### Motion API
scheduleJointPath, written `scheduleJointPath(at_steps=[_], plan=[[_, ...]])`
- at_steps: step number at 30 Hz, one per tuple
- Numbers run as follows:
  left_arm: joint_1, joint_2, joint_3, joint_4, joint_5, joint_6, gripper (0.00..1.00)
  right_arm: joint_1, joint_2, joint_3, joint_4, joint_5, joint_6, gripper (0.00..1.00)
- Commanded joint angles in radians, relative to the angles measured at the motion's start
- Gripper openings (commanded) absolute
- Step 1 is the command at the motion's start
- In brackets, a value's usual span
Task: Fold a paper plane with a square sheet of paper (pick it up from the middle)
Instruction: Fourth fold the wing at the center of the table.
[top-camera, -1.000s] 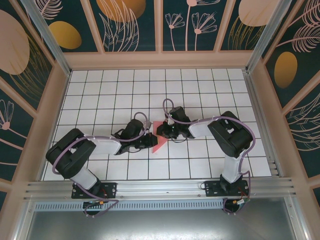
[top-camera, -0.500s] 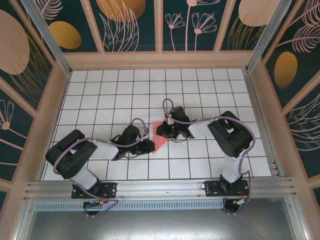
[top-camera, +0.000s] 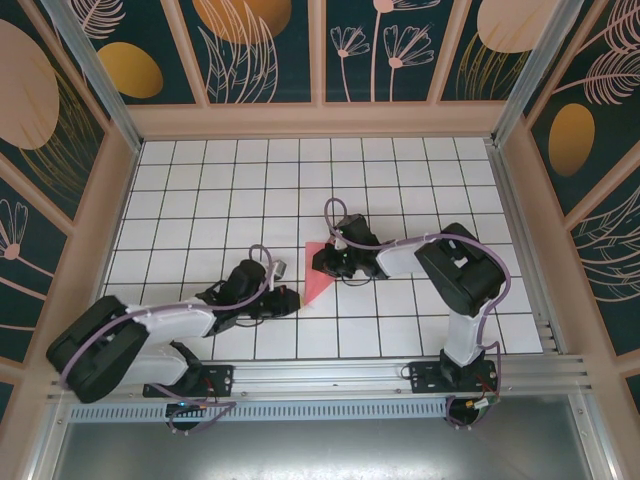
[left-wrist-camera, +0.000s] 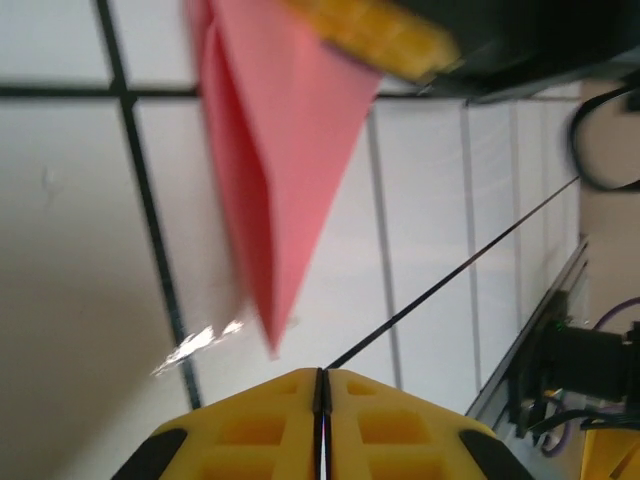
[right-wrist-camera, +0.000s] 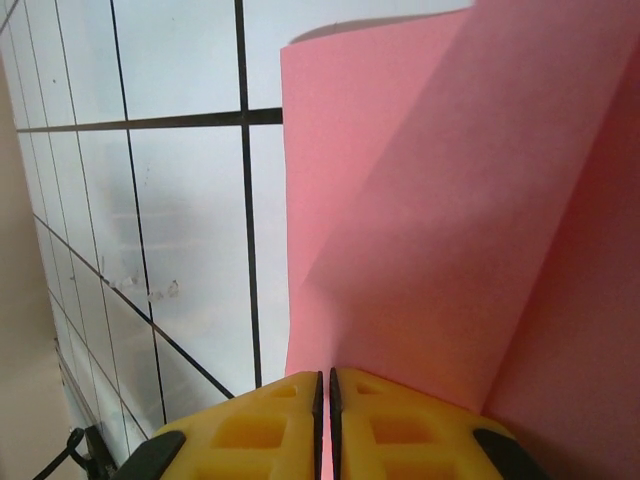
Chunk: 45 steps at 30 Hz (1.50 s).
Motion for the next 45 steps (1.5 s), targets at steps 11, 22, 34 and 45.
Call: scheduleJointPath(at_steps=[11, 22, 34, 45], plan=[[-0.003, 0.156, 0.127, 0.152, -0.061, -0.064, 0.13, 0.059, -0.049, -0.219, 0.071, 0.173, 0.21, 0.15], [-0.003, 0.313, 0.194, 0.221, 0.001, -0.069, 0.14, 0.071, -0.045, -0.221, 0.074, 0.182, 0.22, 0.15], [-0.003, 0.41, 0.163, 0.085, -0.019, -0.043, 0.12, 0.071, -0.036, -0.201, 0.052, 0.188, 0.206, 0.15], [-0.027, 0.407, 0.111, -0.001, 0.092, 0.016, 0.1, 0.071, -0.033, -0.189, 0.022, 0.201, 0.201, 0.15]])
